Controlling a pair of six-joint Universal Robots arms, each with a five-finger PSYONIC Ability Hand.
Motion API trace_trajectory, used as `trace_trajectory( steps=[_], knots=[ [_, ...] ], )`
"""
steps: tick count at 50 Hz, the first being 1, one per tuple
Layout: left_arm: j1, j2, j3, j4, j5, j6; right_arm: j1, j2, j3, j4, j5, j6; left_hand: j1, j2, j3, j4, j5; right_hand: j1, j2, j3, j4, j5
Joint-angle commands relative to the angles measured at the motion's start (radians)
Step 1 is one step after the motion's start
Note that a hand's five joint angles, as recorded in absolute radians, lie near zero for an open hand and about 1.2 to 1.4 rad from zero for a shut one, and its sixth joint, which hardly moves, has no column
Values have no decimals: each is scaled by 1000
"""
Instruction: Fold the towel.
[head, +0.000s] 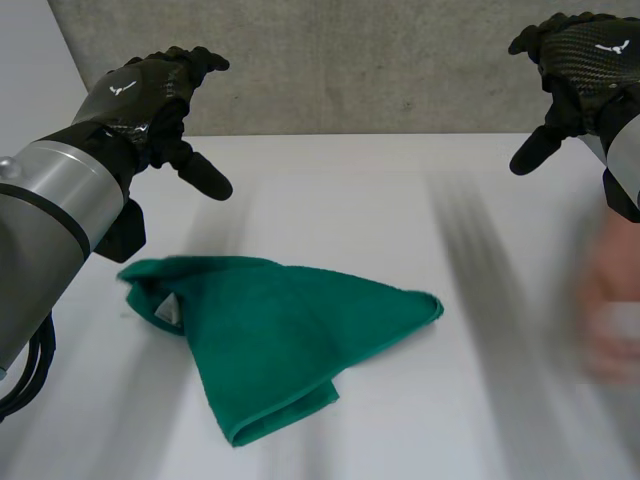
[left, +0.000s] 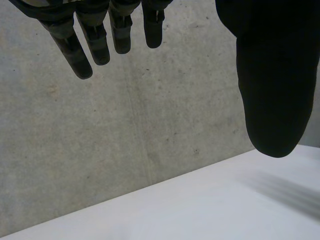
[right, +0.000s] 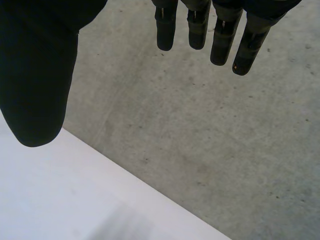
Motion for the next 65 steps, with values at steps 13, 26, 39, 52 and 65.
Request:
trace_trajectory(
  steps=[13, 26, 39, 52, 65],
  knots=[
    [2, -85, 22, 21, -1, 121, 73, 104, 27, 124, -163, -182, 0, -19, -23, -14, -32, -30, -45, -36, -57, -68],
    [28, -419, 66, 19, -9, 621, 154, 390, -8, 156, -152, -149, 29, 10, 6, 16, -2, -30, -45, -36, -57, -68],
    [88, -594, 88, 32, 2, 720, 143, 595, -47, -17, -139, -47, 583, 564, 560, 570, 551, 1190, 1174, 1183, 1163, 1151],
    [74, -501, 289, 294, -95, 642, 151, 503, -289, -229, 4, -50, 1206, 1187, 1183, 1193, 1175, 1192, 1176, 1186, 1165, 1153],
    [8, -193, 31, 415, -190, 407, 174, 234, -110, -493, -40, -75, 1206, 1187, 1183, 1193, 1175, 1192, 1176, 1186, 1165, 1153]
  ],
)
